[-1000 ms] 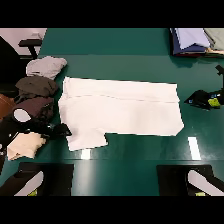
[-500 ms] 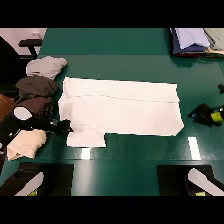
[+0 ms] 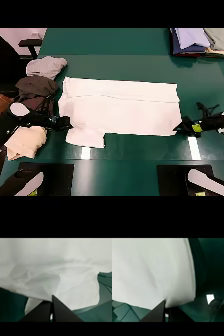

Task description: Fold the shirts.

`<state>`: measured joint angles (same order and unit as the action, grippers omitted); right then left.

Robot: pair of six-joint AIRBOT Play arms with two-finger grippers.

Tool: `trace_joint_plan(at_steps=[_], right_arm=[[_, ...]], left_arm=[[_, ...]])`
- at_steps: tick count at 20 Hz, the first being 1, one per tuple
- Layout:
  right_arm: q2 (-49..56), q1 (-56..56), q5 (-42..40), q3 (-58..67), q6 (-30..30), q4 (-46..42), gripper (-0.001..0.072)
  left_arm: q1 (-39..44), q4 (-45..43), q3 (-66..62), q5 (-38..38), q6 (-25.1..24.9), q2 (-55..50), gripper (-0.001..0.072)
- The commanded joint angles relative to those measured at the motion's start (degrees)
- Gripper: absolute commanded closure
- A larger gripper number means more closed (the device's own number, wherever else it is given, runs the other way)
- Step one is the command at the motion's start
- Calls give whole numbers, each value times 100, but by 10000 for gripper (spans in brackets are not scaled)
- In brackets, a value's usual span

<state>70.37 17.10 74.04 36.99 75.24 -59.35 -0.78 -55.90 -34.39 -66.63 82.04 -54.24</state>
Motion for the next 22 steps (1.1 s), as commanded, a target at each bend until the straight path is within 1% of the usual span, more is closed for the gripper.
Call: trace_joint_plan(at_steps=[1,3,4,7,8,9,10,11,13,15,17,19,22], right_arm=[[-11,-420,-24,249,-31,-496,699],[-490,-413,396,426,-28,-846,699],[-828,-365,706,516,-31,-1016,699],[-1902,-142,1672,708,-28,-1349,699],[-2223,-61,1919,782,42,-1429,700],[-2428,-48,1987,868,160,-1436,701],[-2568,-72,1908,955,306,-1414,701],[-2623,-181,1775,1049,341,-1423,701],[-2341,-525,1486,1353,389,-1419,701],[-1762,-817,1108,1749,492,-1416,701],[-1036,-1021,787,2236,518,-1412,701],[-212,-1165,682,2767,527,-1340,701],[868,-1272,636,3390,525,-1067,700]], left_arm=[[2,-376,-146,-494,57,83,676],[2,-678,-181,-675,284,605,676],[2,-761,-179,-896,376,944,676],[2,-503,-249,-2028,511,1698,675],[2,-402,-372,-2291,599,1832,675],[2,-361,-557,-2413,697,1845,676],[2,-361,-767,-2374,780,1840,676],[2,-374,-955,-2221,774,1827,676],[2,-496,-1292,-1617,734,1615,676],[2,-522,-1565,-925,411,1095,676],[2,-522,-1873,-289,149,378,675],[2,-518,-2275,326,-63,-514,674],[2,-485,-2771,887,-306,-1725,673]])
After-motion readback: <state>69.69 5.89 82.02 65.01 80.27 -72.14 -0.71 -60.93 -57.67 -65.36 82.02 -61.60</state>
